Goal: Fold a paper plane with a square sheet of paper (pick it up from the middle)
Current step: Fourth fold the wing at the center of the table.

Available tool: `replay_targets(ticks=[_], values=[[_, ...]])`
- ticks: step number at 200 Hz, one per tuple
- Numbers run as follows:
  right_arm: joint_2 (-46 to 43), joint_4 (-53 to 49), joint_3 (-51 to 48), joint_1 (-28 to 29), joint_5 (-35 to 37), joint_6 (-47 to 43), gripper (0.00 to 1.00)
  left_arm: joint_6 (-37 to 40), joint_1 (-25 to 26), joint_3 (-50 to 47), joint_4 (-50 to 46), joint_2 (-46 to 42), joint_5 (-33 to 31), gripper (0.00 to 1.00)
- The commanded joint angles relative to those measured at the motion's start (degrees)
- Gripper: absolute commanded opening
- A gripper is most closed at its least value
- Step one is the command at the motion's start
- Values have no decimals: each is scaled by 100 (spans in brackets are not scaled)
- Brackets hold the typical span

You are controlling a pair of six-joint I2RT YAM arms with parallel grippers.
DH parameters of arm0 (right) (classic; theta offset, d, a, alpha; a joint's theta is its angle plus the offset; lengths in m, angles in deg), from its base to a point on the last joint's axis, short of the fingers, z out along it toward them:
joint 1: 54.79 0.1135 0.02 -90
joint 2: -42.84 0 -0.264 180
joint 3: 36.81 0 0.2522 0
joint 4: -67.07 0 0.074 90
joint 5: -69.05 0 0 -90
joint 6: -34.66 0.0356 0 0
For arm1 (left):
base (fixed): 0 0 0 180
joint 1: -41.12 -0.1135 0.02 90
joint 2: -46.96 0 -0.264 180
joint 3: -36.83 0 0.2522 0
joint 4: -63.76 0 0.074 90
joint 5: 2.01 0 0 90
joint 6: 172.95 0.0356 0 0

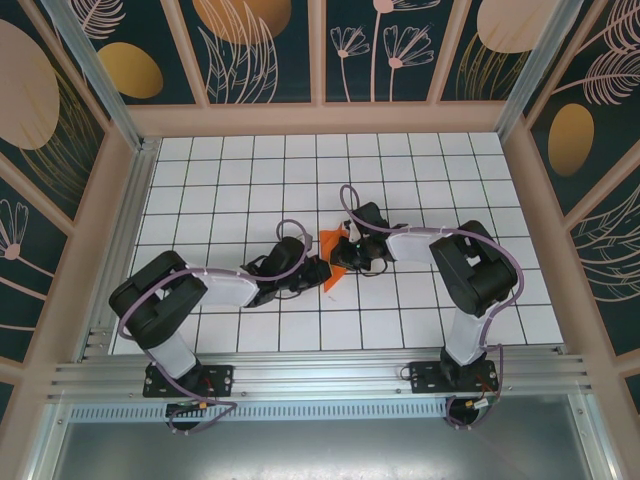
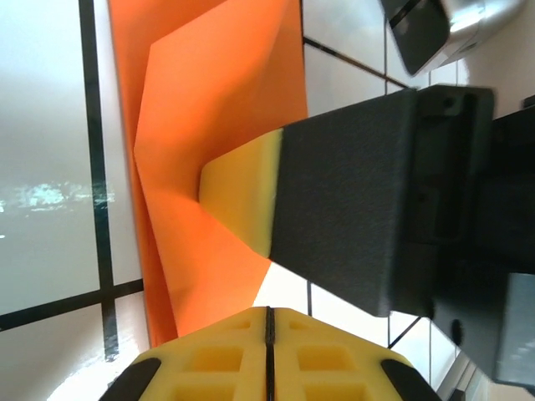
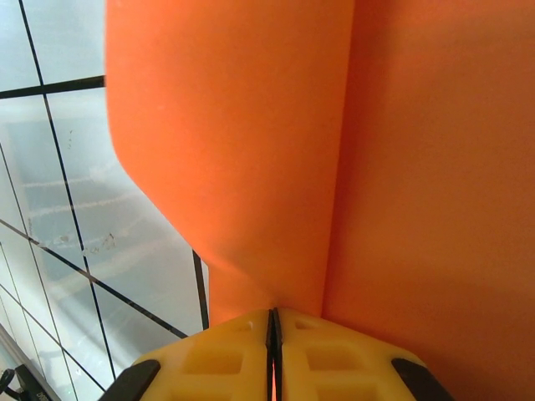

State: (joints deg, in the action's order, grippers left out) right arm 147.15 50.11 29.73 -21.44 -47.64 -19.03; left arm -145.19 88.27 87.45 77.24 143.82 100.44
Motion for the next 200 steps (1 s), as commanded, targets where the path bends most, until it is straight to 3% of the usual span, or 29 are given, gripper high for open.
replay_targets(ticks=[1, 104, 136, 200], values=[[85, -92, 84, -45, -64, -81, 13, -48, -13, 108, 143, 277, 226, 10], [-128, 83, -5, -42, -198, -72, 13, 34, 4, 251, -583, 558, -32, 6], [-292, 274, -128, -33, -446, -72, 9, 36, -1, 251, -729, 605, -67, 0], [-33, 288, -318, 45, -484, -96, 2, 10, -3, 199, -756, 623, -102, 0]])
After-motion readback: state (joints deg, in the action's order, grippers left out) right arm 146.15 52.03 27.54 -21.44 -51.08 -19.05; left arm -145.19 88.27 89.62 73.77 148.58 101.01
